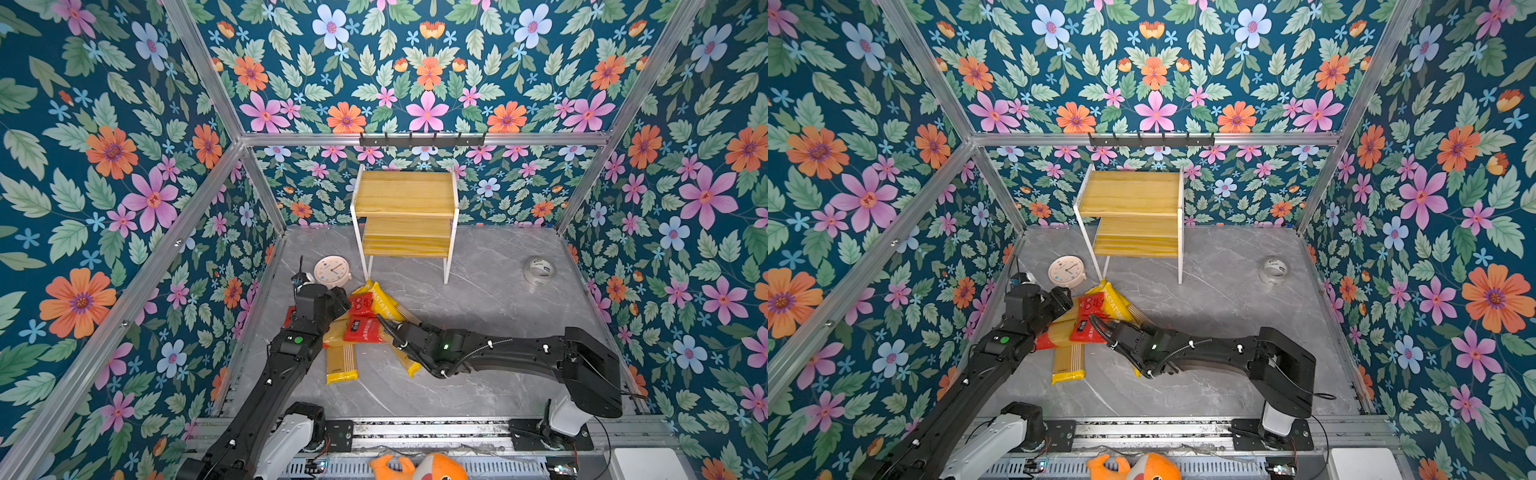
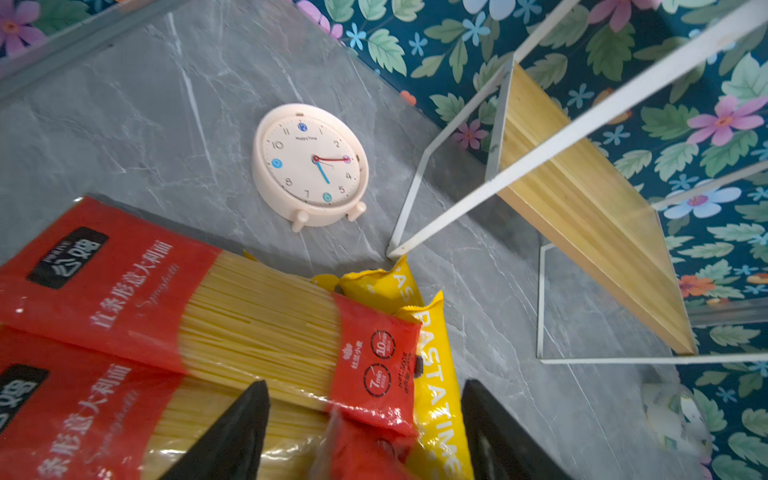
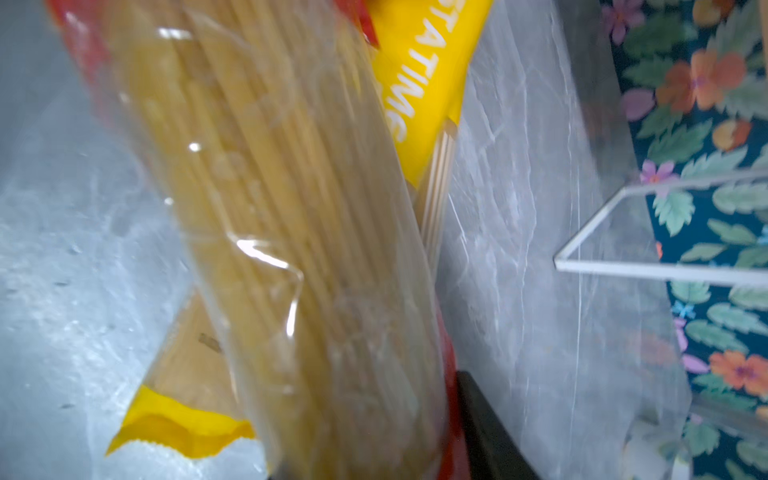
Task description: Place and organize the pasta boxes and bags onto the shelf
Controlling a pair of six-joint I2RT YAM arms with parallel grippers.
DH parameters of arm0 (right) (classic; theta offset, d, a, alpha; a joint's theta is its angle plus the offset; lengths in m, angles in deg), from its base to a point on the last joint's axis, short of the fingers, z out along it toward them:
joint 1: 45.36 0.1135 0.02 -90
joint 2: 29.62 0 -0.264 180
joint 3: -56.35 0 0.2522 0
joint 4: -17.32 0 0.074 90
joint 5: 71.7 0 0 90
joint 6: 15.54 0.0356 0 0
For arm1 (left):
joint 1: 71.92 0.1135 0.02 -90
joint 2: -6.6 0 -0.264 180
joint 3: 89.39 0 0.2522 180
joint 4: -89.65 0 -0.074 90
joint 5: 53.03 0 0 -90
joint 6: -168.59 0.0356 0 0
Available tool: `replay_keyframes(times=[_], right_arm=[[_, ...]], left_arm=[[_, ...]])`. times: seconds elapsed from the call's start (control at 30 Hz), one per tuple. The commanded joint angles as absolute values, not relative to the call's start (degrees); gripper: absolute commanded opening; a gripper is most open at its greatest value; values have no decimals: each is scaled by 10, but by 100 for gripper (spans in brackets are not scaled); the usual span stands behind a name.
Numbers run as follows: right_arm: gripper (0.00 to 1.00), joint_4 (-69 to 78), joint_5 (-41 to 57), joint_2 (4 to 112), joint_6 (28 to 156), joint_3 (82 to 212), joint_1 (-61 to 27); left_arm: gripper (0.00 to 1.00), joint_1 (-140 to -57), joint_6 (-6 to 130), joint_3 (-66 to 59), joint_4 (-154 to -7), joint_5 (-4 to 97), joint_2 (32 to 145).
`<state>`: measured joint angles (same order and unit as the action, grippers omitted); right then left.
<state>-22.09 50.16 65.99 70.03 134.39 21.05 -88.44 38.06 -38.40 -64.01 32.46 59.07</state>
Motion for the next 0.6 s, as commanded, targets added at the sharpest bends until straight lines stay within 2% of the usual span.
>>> replay_keyframes(times=[0.0, 0.07, 0.13, 0.33, 0.43, 0.57], right_arm=[[40, -299, 499, 639, 862, 1343, 210], [42, -330, 465, 649, 914, 1353, 216], [49, -347, 417, 675, 956, 1364, 223], [68, -326, 266, 676, 970, 1372, 226], [70, -292, 171, 633, 955, 1360, 214], [70, -241, 53, 557, 970, 1320, 139]], left_arm=[[76, -920, 369, -378, -673, 321, 608], [76, -948, 362, -377, -685, 308, 620], [76, -971, 355, -376, -688, 296, 630], [76, -984, 345, -390, -677, 294, 623], [76, -985, 351, -389, -660, 298, 613], [74, -1008, 343, -393, -648, 305, 609]])
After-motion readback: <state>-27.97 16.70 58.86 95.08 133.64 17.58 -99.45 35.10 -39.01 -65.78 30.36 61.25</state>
